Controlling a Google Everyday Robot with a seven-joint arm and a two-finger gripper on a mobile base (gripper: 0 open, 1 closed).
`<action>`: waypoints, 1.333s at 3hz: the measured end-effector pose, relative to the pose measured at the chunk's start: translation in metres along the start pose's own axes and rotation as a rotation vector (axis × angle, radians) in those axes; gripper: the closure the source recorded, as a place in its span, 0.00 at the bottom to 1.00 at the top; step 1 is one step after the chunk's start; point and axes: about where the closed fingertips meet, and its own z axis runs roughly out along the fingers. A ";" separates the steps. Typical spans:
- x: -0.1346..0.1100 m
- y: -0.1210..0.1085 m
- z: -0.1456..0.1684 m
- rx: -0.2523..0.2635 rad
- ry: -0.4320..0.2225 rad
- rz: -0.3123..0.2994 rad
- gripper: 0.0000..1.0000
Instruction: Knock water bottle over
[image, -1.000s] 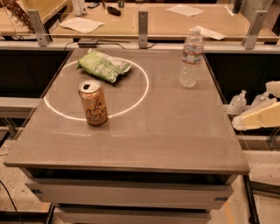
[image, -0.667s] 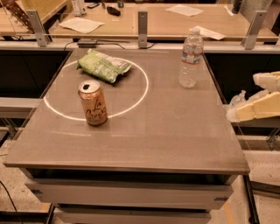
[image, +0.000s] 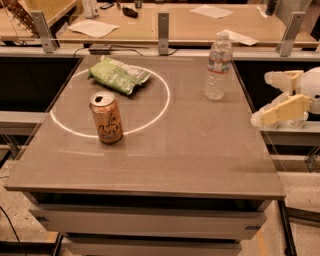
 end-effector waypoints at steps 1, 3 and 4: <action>-0.004 -0.025 0.018 -0.019 -0.062 0.035 0.00; -0.019 -0.056 0.052 -0.001 -0.124 0.019 0.00; -0.024 -0.069 0.070 0.017 -0.138 0.018 0.00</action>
Offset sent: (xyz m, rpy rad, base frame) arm 0.0878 0.0118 0.0011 0.1648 -0.0511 -0.0058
